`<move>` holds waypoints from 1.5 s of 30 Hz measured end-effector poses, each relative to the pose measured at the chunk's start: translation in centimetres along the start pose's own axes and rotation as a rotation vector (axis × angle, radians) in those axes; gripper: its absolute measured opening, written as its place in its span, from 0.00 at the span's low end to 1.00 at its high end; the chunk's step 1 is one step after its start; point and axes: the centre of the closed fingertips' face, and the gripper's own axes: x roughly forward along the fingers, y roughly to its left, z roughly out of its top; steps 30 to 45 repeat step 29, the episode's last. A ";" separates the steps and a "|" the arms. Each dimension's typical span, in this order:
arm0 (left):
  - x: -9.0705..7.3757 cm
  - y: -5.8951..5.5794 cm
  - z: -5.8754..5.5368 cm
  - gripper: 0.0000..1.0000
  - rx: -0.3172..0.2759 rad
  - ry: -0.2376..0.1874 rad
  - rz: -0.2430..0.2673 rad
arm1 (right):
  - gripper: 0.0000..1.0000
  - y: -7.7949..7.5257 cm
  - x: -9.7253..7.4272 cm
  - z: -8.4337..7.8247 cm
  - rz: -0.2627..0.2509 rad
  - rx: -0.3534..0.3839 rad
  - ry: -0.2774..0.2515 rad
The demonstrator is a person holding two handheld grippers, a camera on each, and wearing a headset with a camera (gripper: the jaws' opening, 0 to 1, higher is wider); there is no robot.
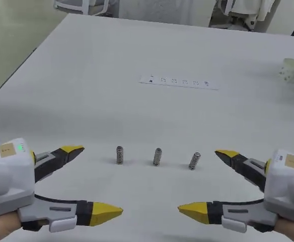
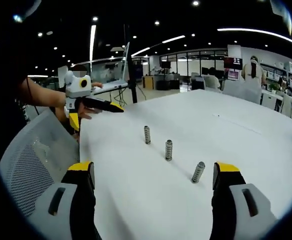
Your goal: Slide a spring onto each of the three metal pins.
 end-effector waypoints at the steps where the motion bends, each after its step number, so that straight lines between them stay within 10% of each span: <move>1: 0.0 0.0 0.1 0.98 -0.004 -0.002 0.006 | 0.99 -0.1 -0.3 -0.2 -0.004 -0.001 0.001; 45: -0.8 0.8 0.2 0.98 -0.044 -0.004 0.063 | 0.98 -1.1 -1.1 0.2 -0.052 0.068 -0.009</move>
